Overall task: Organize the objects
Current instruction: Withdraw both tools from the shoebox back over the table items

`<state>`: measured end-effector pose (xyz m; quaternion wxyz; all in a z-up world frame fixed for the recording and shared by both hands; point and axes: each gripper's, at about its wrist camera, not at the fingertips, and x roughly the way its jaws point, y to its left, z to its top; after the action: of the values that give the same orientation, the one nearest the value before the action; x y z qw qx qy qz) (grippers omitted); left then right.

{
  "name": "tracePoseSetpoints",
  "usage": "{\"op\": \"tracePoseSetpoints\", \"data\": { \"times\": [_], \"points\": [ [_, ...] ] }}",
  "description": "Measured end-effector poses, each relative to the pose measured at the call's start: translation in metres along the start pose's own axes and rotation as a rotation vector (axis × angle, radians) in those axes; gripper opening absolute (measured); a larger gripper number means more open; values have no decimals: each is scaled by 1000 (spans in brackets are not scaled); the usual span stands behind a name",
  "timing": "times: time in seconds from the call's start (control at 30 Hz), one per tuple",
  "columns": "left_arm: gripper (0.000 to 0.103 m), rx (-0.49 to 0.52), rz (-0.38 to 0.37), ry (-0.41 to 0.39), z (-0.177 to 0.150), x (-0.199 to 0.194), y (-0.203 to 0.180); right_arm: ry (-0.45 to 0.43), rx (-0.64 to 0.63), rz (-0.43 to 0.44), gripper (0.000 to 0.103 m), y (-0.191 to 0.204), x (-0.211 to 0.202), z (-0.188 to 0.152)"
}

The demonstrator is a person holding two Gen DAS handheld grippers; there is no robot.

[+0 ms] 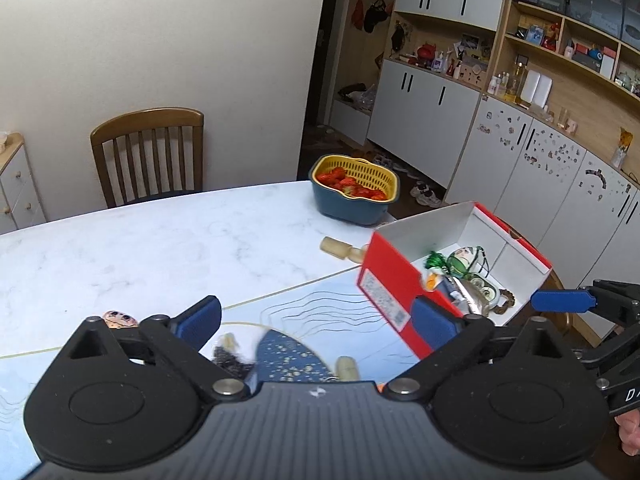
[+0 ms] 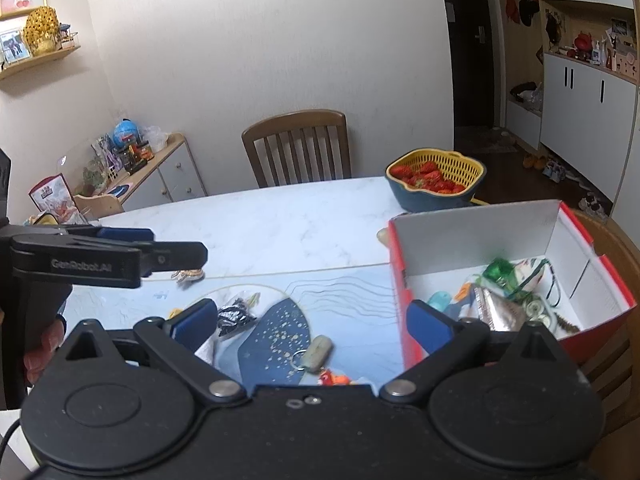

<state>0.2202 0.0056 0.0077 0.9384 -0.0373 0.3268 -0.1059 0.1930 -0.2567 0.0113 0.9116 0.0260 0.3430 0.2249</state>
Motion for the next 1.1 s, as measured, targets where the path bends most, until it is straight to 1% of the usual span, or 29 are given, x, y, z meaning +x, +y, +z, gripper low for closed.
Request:
{"op": "tracePoseSetpoints", "data": {
  "times": [0.17, 0.3, 0.47, 0.67, 0.73, 0.83, 0.9, 1.1],
  "points": [
    [103, -15, -10, -15, -7, -2, 23, 21, 13, -18, 100, 13, 14, -5],
    [103, 8, 15, -34, -17, -1, 42, 29, 19, -44, 100, 21, 24, -9],
    [103, -20, 24, -6, -27, 5, 72, 57, 25, -76, 100, 29, 39, -18],
    [103, -54, 81, 18, -38, 20, 110, 99, 29, -109, 100, 36, 57, -28],
    [103, -49, 103, 23, -44, 24, 119, 110, 29, -118, 100, 38, 64, -32],
    [103, -25, 129, 38, -55, 32, 126, 130, 23, -129, 100, 40, 75, -36],
    [103, -14, 137, 55, -63, 38, 127, 149, 23, -120, 98, 41, 84, -39],
    [103, -13, 135, 106, -91, 51, 117, 195, 13, -123, 96, 45, 112, -46]
  ]
}}
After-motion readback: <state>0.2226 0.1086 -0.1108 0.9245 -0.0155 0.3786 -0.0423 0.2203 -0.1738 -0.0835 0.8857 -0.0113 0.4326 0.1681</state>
